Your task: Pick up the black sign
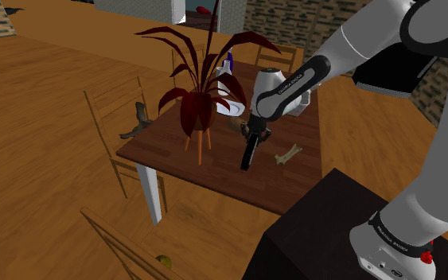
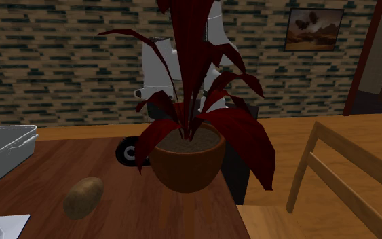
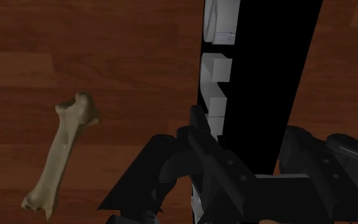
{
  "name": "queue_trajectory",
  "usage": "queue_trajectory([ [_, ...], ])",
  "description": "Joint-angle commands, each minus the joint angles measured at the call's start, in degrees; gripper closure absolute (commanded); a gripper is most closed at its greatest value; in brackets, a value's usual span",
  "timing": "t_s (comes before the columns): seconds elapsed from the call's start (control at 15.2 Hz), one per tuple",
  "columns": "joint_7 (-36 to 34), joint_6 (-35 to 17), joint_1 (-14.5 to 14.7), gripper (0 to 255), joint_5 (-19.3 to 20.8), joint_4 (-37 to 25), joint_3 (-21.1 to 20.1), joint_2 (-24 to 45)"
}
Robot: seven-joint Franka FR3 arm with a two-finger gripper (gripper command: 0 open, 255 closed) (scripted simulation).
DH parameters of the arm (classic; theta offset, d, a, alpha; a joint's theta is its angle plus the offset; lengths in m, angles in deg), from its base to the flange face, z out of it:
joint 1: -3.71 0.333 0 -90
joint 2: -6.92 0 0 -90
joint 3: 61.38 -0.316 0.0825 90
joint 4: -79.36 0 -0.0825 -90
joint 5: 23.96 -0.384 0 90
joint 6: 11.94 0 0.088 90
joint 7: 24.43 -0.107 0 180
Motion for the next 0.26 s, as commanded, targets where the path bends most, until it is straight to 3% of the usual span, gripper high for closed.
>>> queue_trajectory([
  [0.0, 0.22, 1.21, -0.13, 255, -0.3, 0.01, -0.21, -1.28],
  [0.2, 0.36, 1.93, -0.21, 255, -0.5, 0.04, -0.32, -2.03],
])
